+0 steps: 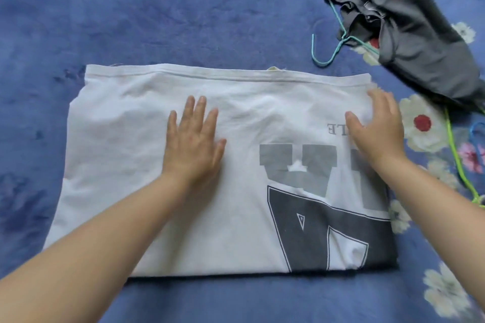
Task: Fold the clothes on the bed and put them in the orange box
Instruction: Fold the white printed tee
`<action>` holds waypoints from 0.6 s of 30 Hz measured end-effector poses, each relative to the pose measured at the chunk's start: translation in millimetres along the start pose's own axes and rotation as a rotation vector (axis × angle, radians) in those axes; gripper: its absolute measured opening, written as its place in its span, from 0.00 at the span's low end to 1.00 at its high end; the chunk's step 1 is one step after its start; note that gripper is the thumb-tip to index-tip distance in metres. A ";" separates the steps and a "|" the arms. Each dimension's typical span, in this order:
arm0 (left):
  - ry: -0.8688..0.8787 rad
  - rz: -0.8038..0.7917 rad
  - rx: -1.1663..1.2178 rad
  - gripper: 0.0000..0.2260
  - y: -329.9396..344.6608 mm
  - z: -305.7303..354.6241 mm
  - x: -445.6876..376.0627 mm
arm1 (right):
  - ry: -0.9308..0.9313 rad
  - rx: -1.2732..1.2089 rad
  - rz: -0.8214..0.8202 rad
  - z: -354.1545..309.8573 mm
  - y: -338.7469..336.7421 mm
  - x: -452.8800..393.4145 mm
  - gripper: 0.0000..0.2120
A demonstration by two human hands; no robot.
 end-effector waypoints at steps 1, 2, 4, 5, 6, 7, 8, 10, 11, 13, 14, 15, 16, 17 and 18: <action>0.058 -0.003 -0.017 0.27 8.7 13.8 12.0 | 0.100 -0.001 0.025 9.1 -8.0 15.1 0.42; 0.096 -0.018 -0.054 0.27 18.6 24.3 23.5 | 0.231 -0.039 0.021 18.9 -12.2 31.8 0.44; 0.103 -0.077 -0.110 0.28 36.8 37.1 43.4 | 0.465 -0.182 -0.070 38.2 -6.8 68.5 0.36; 0.087 -0.108 -0.119 0.28 43.7 39.3 50.1 | 0.512 -0.264 -0.130 40.6 -1.4 85.2 0.27; 0.068 -0.134 -0.128 0.28 49.2 39.2 53.8 | 0.518 -0.328 -0.173 41.6 3.9 99.9 0.19; 0.055 -0.137 -0.134 0.28 50.6 40.8 53.6 | 0.520 -0.393 -0.194 43.2 7.3 112.5 0.13; 0.048 -0.122 -0.139 0.28 49.2 42.3 52.3 | 0.540 -0.470 -0.213 44.4 11.6 125.1 0.09; 0.070 -0.108 -0.137 0.25 41.0 49.2 46.6 | 0.597 -0.698 -0.244 45.9 19.2 146.0 0.09; 0.106 -0.098 -0.117 0.23 33.8 55.5 42.8 | 0.637 -0.847 -0.249 45.1 23.6 153.7 0.17; 0.254 -0.069 -0.063 0.19 21.8 77.0 33.3 | 0.697 -1.088 -0.262 46.8 29.2 166.7 0.39; 0.341 -0.055 -0.048 0.18 16.5 93.9 28.6 | 0.721 -1.182 -0.272 49.8 30.9 173.8 0.44; 0.395 -0.082 -0.040 0.18 9.3 107.4 21.2 | 0.720 -1.244 -0.304 49.1 33.0 174.7 0.45; 0.447 -0.134 -0.055 0.18 5.9 126.7 15.2 | 0.720 -1.290 -0.334 50.1 33.8 177.8 0.45; 0.496 -0.166 -0.089 0.19 6.5 147.8 8.2 | 0.713 -1.325 -0.344 52.4 33.3 180.8 0.45; 0.521 -0.177 -0.125 0.20 5.8 164.1 -0.1 | 0.696 -1.338 -0.360 52.4 33.8 180.9 0.45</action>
Point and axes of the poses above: each hand's wrist, its own x-axis away from the middle knuckle, its own y-axis out of the palm, z = x × y, the point moved 7 cm from there along -x, towards the middle knuckle, and after that the axes turned 14 degrees about -y, right-handed, at the moved point
